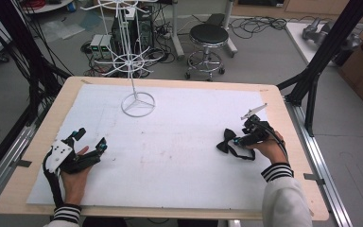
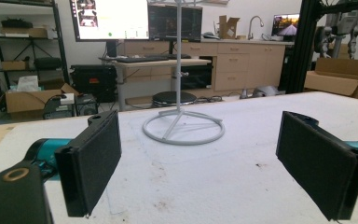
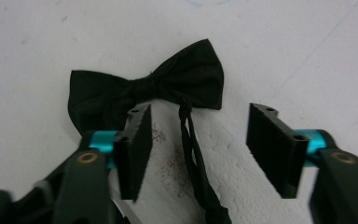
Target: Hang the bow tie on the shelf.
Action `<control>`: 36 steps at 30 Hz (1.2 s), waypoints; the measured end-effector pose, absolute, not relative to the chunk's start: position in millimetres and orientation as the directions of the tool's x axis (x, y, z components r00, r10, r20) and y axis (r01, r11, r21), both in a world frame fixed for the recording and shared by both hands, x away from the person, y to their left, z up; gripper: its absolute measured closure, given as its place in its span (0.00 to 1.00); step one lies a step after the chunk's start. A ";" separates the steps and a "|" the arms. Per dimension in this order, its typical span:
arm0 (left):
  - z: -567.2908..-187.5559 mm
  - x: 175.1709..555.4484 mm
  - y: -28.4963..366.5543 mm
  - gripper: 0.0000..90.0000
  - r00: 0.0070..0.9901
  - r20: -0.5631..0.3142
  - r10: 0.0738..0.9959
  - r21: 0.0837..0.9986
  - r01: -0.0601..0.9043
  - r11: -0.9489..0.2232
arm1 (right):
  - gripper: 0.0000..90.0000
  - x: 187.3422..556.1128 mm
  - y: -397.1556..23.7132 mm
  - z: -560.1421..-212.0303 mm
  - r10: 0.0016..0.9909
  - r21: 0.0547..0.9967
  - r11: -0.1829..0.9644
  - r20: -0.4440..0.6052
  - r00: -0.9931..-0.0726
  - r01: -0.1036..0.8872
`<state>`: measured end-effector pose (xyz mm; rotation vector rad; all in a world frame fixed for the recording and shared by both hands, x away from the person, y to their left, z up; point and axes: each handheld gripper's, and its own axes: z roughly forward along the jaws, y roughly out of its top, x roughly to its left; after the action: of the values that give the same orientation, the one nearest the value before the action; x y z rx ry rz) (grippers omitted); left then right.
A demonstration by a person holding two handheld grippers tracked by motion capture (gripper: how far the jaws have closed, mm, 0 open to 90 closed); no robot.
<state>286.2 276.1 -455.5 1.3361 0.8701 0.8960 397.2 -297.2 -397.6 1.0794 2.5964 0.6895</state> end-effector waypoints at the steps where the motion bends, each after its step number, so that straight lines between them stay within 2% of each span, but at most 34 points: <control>1: -455.5 286.3 276.1 0.16 0.415 -0.011 0.910 0.999 -0.037 0.030 | 0.52 397.9 -295.1 -398.9 0.709 0.484 0.634 -0.053 -0.703 0.603; 17: -455.5 286.5 276.2 0.16 0.414 -0.012 0.910 0.999 -0.037 0.030 | 0.79 406.1 -286.3 -409.5 0.698 0.404 0.671 -0.061 -0.713 0.622; 19: -455.5 286.5 276.0 0.16 0.413 -0.014 0.910 0.999 -0.038 0.033 | 0.80 406.1 -285.0 -409.8 0.700 0.397 0.670 -0.057 -0.711 0.628; 21: -455.6 286.5 276.1 0.16 0.414 -0.013 0.910 0.999 -0.038 0.031 | 0.84 407.5 -282.3 -412.9 0.695 0.379 0.678 -0.053 -0.717 0.630; 23: -455.6 286.5 276.1 0.16 0.414 -0.013 0.910 0.999 -0.038 0.031 | 0.95 408.5 -280.9 -412.5 0.681 0.367 0.693 -0.049 -0.731 0.621; 36: -455.6 286.4 276.2 0.16 0.414 -0.012 0.910 0.999 -0.038 0.031 | 0.96 405.6 -276.3 -410.5 0.688 0.386 0.688 -0.079 -0.722 0.614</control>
<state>286.4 276.2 -455.6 1.3339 0.8704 0.8956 405.6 -276.3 -410.5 1.0487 2.6825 0.4970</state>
